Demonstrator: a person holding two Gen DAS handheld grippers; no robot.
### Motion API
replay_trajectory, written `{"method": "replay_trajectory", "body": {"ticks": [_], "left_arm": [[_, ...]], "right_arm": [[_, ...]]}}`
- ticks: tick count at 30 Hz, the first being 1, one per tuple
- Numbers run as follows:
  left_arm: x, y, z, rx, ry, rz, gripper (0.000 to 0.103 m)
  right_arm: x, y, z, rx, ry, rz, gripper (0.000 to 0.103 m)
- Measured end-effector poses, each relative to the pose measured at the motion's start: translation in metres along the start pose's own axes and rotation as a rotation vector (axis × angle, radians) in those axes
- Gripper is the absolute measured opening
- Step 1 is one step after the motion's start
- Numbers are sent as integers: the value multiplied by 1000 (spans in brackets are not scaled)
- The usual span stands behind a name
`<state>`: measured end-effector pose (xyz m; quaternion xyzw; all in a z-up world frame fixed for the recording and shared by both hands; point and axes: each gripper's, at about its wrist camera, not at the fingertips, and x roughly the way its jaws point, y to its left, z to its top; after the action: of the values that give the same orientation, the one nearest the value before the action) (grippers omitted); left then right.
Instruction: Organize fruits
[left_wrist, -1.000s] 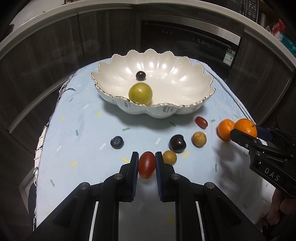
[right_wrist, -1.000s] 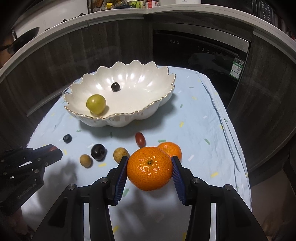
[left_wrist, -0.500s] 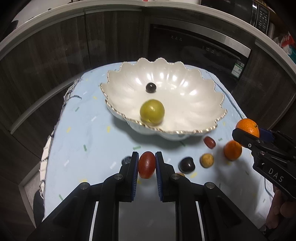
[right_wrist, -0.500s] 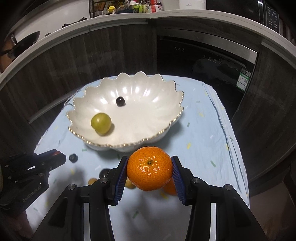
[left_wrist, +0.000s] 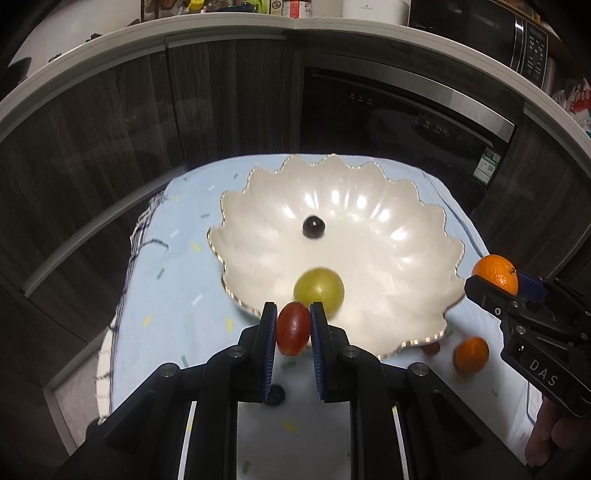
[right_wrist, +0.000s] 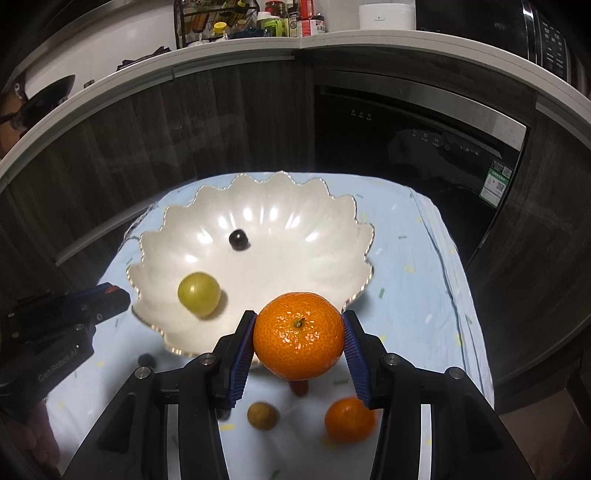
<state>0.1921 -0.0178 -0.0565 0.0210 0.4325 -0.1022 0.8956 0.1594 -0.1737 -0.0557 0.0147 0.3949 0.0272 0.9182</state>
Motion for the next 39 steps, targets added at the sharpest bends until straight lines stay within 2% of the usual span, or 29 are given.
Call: {"method": "replay_trajectory", "body": {"ticks": [17,34,37,39], "left_arm": [[30,15,37,11,-1,21,19],[64,26,55,4,31,21,19],[67,28,55,-4,42,24,27],[65,29,54,-12,34,35,40]], "right_arm": [[27,0,32,7,-8,-18,47],[63,-1,47,20,61,-66,47],[67,-2,47,28,82,-69,48],[68,-2,47,28,92,-75,48]]}}
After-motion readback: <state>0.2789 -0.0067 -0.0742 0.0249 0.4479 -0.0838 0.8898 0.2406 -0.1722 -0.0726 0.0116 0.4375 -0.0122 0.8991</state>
